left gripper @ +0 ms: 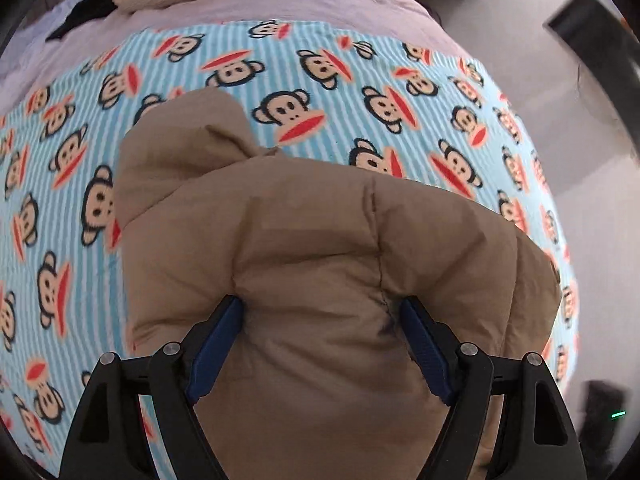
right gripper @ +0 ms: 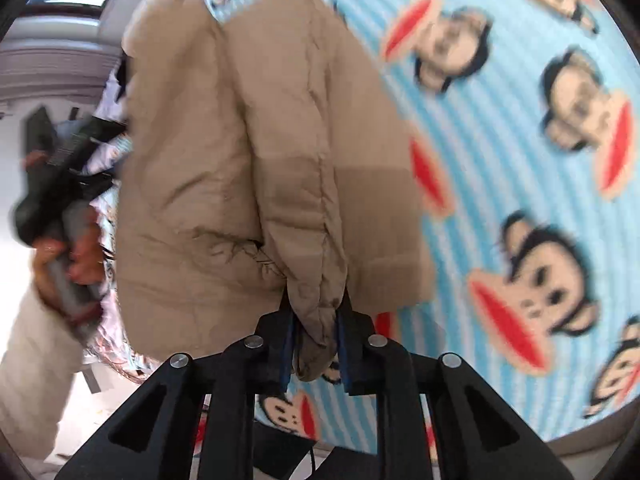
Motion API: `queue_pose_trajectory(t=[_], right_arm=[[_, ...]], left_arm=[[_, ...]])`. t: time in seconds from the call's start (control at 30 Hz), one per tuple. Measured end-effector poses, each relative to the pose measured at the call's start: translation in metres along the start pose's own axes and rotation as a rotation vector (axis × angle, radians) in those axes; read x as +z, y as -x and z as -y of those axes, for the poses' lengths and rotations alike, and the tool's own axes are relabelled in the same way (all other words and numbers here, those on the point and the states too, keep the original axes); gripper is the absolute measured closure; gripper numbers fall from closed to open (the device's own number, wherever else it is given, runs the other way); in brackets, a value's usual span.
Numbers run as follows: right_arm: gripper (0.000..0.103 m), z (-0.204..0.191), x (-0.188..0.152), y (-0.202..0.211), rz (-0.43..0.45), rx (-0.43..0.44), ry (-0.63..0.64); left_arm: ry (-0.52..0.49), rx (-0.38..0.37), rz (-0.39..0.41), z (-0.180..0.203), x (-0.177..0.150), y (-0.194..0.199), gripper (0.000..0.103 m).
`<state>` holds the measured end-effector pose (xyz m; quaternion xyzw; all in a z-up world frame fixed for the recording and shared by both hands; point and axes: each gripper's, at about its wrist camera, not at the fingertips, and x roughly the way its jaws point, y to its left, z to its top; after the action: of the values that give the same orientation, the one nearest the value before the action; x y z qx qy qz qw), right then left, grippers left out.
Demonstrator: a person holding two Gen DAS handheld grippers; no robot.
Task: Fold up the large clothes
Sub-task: 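Grasp the folded jacket bundle with both tools and press it together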
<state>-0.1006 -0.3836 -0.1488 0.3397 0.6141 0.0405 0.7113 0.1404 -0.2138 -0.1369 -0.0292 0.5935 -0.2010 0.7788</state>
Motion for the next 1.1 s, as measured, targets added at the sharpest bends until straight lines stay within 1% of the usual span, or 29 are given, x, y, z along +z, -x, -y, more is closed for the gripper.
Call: queue_pose_trajectory(t=[0.03,0.07,0.1,0.13,0.17,0.23,0.27,0.37,0.4,0.43,0.47,0.5,0.53,0.57,0.6,0.63,0.67,0.73,0.77,0.83,0.9,0.97,1.1], right_arm=[[0.079,-0.005,0.003,0.019,0.039,0.017,0.037],[0.072,-0.007,0.004,0.031,0.06,0.036,0.057],[0.049,-0.011,0.007,0.049,0.088,0.071,0.076],[0.033,-0.013,0.011,0.059,0.111,0.098,0.084],[0.033,-0.016,0.018,0.067,0.132,0.134,0.091],[0.033,-0.021,0.033,0.064,0.121,0.202,0.087],[0.033,-0.021,0.045,0.052,0.101,0.238,0.078],[0.033,-0.022,0.075,0.015,0.051,0.262,0.035],[0.033,-0.022,0.085,-0.001,0.029,0.293,0.013],[0.038,-0.026,0.097,-0.011,0.021,0.31,-0.001],[0.051,-0.03,0.105,-0.02,0.018,0.324,-0.013],[0.095,-0.034,0.112,-0.024,0.018,0.343,-0.014],[0.096,-0.039,0.113,-0.024,0.017,0.345,-0.009],[0.097,-0.045,0.112,-0.02,0.036,0.316,0.024],[0.098,-0.056,0.111,-0.016,0.058,0.255,0.096],[0.098,-0.063,0.108,-0.014,0.072,0.177,0.155],[0.098,-0.064,0.106,-0.016,0.076,0.1,0.194],[0.098,-0.053,0.098,-0.021,0.062,-0.017,0.238],[0.098,-0.046,0.099,-0.024,0.051,-0.026,0.225],[0.098,-0.028,0.101,-0.033,0.037,-0.005,0.149],[0.098,-0.022,0.104,-0.039,0.036,0.006,0.124],[0.098,-0.024,0.102,-0.043,0.034,-0.004,0.14],[0.098,-0.028,0.103,-0.044,0.031,-0.014,0.157]], left_arm=[[0.008,0.003,-0.002,0.001,0.0,0.0,0.022],[0.018,0.002,-0.005,0.001,-0.001,0.0,0.022],[0.025,0.007,-0.006,0.0,-0.001,0.0,0.022],[0.032,0.002,-0.006,0.0,-0.001,0.0,0.022],[0.033,0.0,-0.006,-0.002,-0.002,0.003,0.022],[0.035,0.001,-0.006,-0.002,-0.002,0.003,0.022],[0.037,0.001,-0.006,-0.003,-0.002,0.003,0.022],[0.042,0.001,-0.003,-0.004,-0.003,0.004,0.022],[0.045,-0.001,-0.003,-0.004,-0.002,0.004,0.022],[0.05,-0.005,-0.004,-0.006,-0.003,0.005,0.022],[0.054,-0.006,-0.005,-0.007,-0.003,0.006,0.022],[0.061,-0.006,-0.007,-0.008,-0.002,0.007,0.022],[0.065,0.002,-0.008,-0.007,-0.002,0.008,0.022],[0.067,0.01,-0.008,-0.005,-0.002,0.009,0.022],[0.066,0.012,-0.008,-0.002,-0.002,0.01,0.022],[0.061,0.016,-0.008,0.002,-0.002,0.009,0.022],[0.049,0.027,-0.008,0.009,-0.003,0.008,0.022],[0.003,0.069,-0.003,0.027,-0.005,0.002,0.022],[-0.015,0.079,0.0,0.033,-0.006,-0.001,0.022],[-0.059,0.117,0.007,0.048,-0.008,-0.008,0.022],[-0.071,0.153,0.005,0.052,-0.008,-0.01,0.022],[-0.06,0.149,0.005,0.048,-0.007,-0.001,0.022],[-0.024,0.118,0.023,0.023,-0.02,0.037,0.022]])
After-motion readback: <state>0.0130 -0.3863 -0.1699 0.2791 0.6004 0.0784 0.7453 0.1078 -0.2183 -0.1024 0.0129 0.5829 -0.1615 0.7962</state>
